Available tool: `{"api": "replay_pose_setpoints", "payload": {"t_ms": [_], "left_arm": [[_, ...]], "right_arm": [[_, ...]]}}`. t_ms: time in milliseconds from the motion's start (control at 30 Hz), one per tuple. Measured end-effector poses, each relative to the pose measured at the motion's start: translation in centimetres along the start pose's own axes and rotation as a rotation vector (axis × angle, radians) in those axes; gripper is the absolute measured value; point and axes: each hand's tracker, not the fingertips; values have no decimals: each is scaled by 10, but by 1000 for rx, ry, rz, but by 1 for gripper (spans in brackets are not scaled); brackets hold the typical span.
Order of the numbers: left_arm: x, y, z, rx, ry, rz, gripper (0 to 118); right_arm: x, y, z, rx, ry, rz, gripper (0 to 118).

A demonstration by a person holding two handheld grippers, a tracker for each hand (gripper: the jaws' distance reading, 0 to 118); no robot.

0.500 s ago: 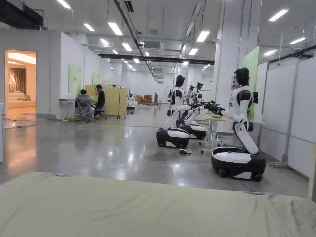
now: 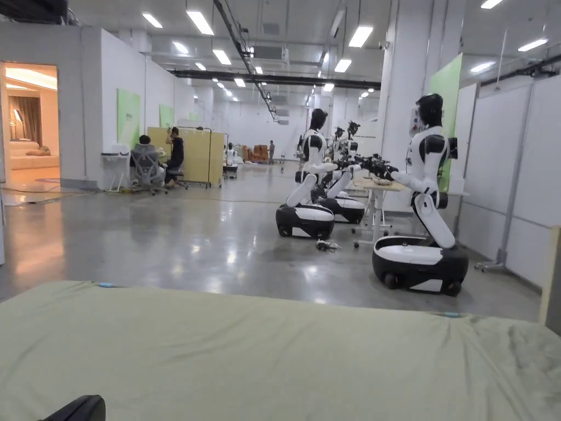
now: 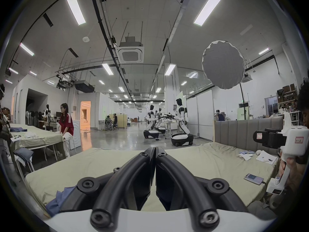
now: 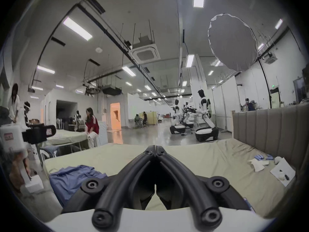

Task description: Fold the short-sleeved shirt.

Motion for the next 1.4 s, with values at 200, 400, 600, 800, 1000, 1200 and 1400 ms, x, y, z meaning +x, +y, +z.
{"api": "replay_pose_setpoints", "payload": {"t_ms": [200,400,600,800,1000,1200,1400], "left_arm": [[6,0,5,18,26,-68,3],[6,1,-1,3,31,-34,3],[2,-2,0,-12,37,-34,3],[-2,-6,-8,-84,22,-121,3],[23,-49,-23,-234,16,-946,3],[31,-116,-17,-360,-201,-1572,3],[39,-127,-3,-363,-236,-1538,3]], "right_arm": [[-4,-2,17,178,-99,22,0],[-7,3,3,69,-130,150,0],[-5,-3,0,37,-148,180,0],[3,-1,-11,-83,-151,264,0],[-7,-52,-31,-275,-204,1281,0],[-20,-135,-21,-192,124,1910,0],[-24,-138,9,-154,244,1890,0]]}}
